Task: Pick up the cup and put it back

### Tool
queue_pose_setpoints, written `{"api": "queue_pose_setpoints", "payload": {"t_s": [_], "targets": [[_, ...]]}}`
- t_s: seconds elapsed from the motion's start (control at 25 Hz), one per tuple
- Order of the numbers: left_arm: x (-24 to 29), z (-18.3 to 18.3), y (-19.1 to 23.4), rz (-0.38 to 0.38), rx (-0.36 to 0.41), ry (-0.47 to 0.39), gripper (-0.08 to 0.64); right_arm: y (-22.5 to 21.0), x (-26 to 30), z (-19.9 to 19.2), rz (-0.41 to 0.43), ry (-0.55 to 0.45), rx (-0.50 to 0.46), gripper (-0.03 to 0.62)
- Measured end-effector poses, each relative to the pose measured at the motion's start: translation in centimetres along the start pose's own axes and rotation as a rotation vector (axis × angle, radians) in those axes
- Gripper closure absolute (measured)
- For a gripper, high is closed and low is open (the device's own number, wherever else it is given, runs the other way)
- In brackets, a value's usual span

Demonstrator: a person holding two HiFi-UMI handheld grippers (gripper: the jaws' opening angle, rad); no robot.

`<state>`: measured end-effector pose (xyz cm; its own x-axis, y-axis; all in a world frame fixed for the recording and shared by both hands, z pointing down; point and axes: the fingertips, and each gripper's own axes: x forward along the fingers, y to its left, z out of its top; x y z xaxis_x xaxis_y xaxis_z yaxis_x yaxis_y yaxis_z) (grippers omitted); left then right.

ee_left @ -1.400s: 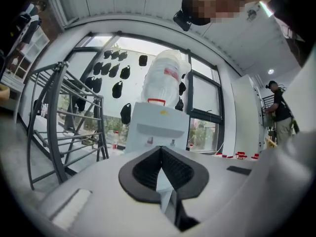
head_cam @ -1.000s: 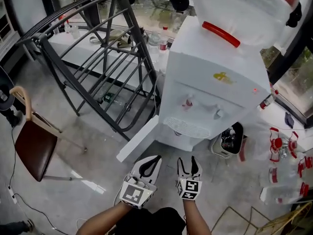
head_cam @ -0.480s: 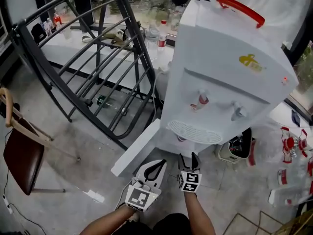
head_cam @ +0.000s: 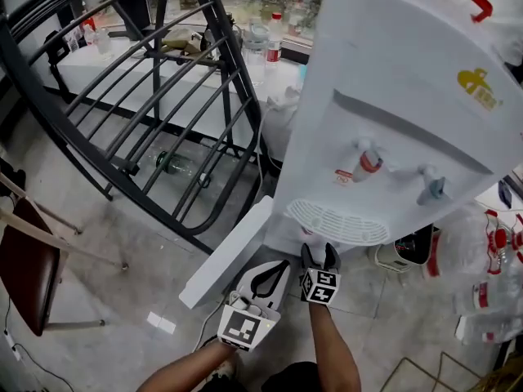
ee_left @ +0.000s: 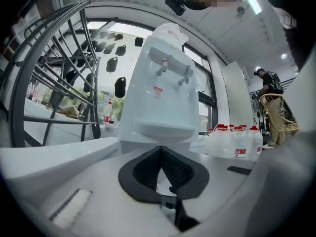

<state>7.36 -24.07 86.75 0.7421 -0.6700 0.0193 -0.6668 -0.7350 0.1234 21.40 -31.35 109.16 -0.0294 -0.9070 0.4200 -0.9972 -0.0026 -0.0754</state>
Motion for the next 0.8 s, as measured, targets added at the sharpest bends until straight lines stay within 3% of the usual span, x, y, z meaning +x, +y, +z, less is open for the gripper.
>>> {"api": "queue_pose_setpoints", "payload": {"t_s": [0.48, 0.8], "targets": [[1.5, -1.6, 1.6, -0.002, -0.045, 0.016, 0.554, -0.4, 6.2, -1.3, -0.045, 0.073, 0.007, 0.250], [1.9, -2.3, 2.2, -0.012, -0.051, 0.032, 0.554, -1.2, 8.6, -1.9, -0.067, 0.091, 0.003, 0.249]]}}
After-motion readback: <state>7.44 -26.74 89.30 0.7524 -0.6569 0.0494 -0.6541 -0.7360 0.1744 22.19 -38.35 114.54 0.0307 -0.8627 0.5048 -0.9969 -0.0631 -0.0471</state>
